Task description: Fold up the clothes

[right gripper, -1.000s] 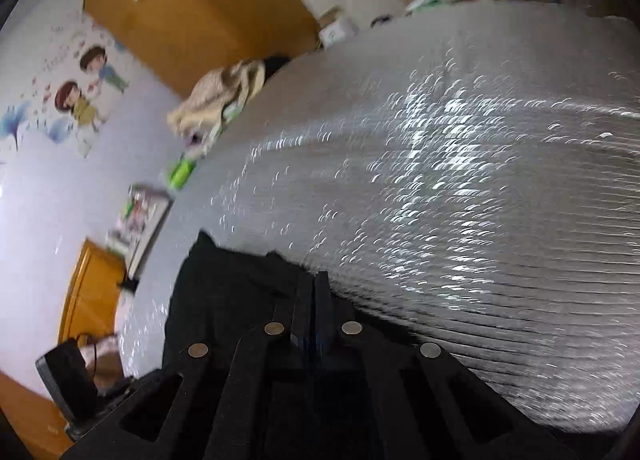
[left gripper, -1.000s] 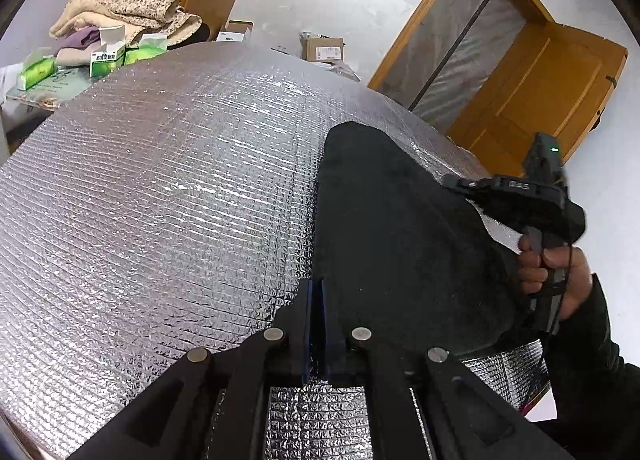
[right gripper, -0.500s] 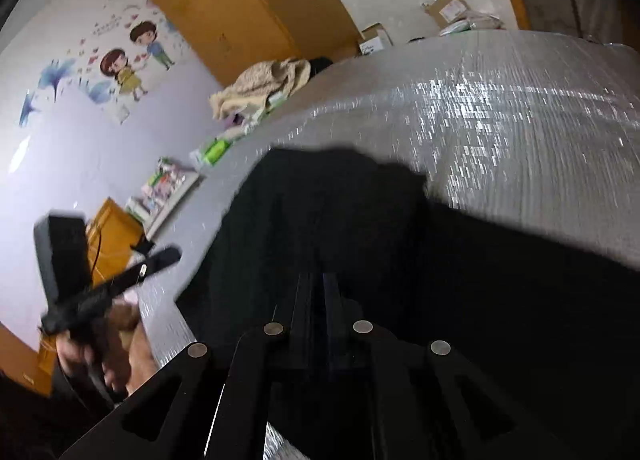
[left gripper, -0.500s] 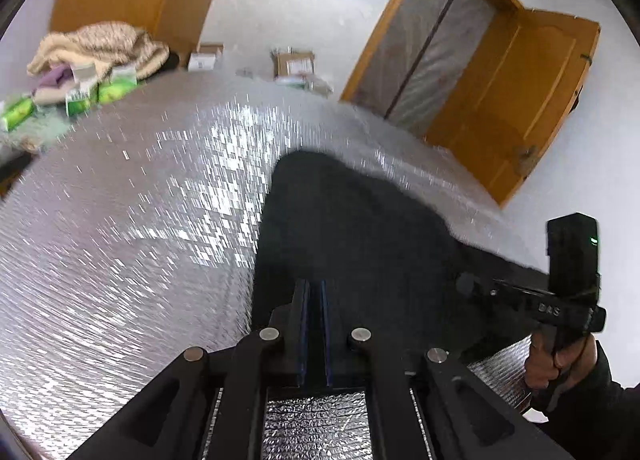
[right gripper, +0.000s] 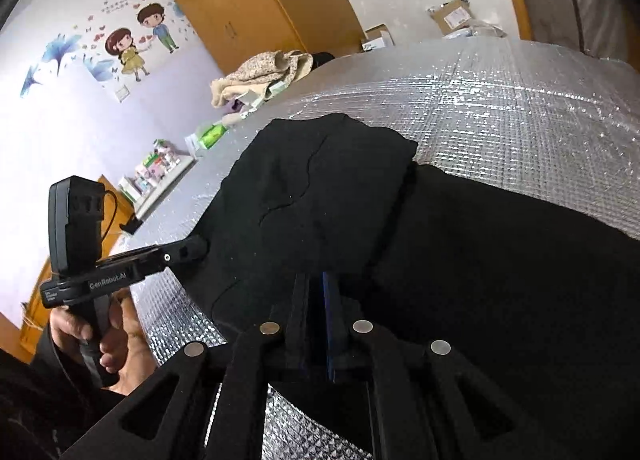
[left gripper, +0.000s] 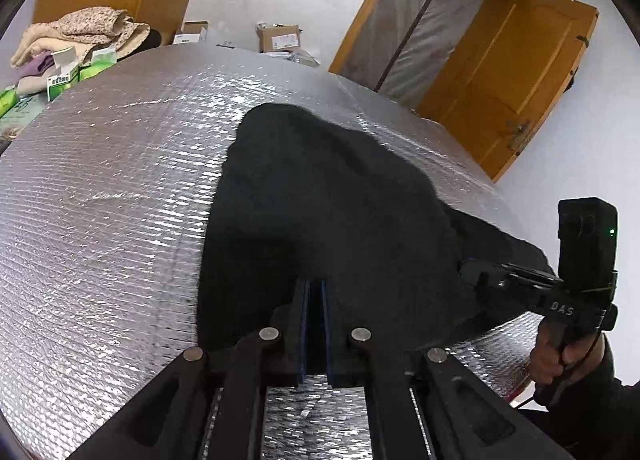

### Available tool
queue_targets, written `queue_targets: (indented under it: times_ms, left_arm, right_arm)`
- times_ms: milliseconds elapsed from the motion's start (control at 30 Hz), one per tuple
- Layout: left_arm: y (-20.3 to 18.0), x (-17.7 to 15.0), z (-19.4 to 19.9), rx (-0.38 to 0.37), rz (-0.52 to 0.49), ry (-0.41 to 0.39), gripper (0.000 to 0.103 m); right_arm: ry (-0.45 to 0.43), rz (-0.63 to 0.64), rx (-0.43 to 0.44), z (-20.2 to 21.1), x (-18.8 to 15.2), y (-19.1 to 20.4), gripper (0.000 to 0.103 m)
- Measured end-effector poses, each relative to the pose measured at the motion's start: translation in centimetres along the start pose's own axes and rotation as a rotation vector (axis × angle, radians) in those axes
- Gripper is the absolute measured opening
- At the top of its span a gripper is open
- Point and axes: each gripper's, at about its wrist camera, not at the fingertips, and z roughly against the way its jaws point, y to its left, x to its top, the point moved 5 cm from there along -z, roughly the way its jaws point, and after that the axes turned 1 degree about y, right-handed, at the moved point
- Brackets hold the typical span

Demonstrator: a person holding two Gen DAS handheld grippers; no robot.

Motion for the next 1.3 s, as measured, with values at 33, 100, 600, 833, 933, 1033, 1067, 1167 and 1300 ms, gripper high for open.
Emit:
queue_targets:
  times_ms: [33, 100, 600, 833, 933, 1033, 1067, 1167, 1300]
  left_arm:
    - [-0.5, 0.3, 0.2, -0.02, -0.007, -0.006, 0.005]
    - [-2.0, 1.1, 0.5, -0.053, -0.047, -0.035, 0.005]
    - [-5.9, -1.7, -3.7, -0.1, -0.196, 0.058, 0.006]
    - [-6.5, -2.1, -3.8, -0.063, -0.191, 0.04, 0.007]
    - [-6.6, -2.1, -3.7, -0.046, -0.193, 0.034, 0.007]
    - [-6.8, -2.4, -3.4, -0.026, -0.204, 0.031, 0.007]
    - [-6.8, -2.4, -3.3, -0.02, -0.208, 0.03, 0.007]
    - [-6.7, -2.5, -3.1, -0.013, -0.207, 0.03, 0.007]
    - [-6.6, -2.5, -2.8, -0.004, -0.205, 0.031, 0.007]
  right_arm:
    - [-0.008, 0.001, -0.005, 0.4, -0.1, 0.1, 0.007]
    - [-0.03, 0.004, 0.006, 1.0, 0.0, 0.4, 0.01]
    - [0.007, 0.012, 0.007, 0.3, -2.6, 0.3, 0.014]
    - [-0.004, 0.038, -0.011, 0.3, -2.6, 0.6, 0.014]
    - [-0.007, 0.052, -0.025, 0.3, -2.7, 0.8, 0.014]
    - [-0.007, 0.066, -0.04, 0.3, -2.7, 1.0, 0.014]
    - [-0.007, 0.069, -0.045, 0.2, -2.8, 1.1, 0.014]
    - [-0.009, 0.073, -0.05, 0.2, -2.9, 1.2, 0.015]
    - [-0.018, 0.067, -0.047, 0.3, -3.1, 1.0, 0.016]
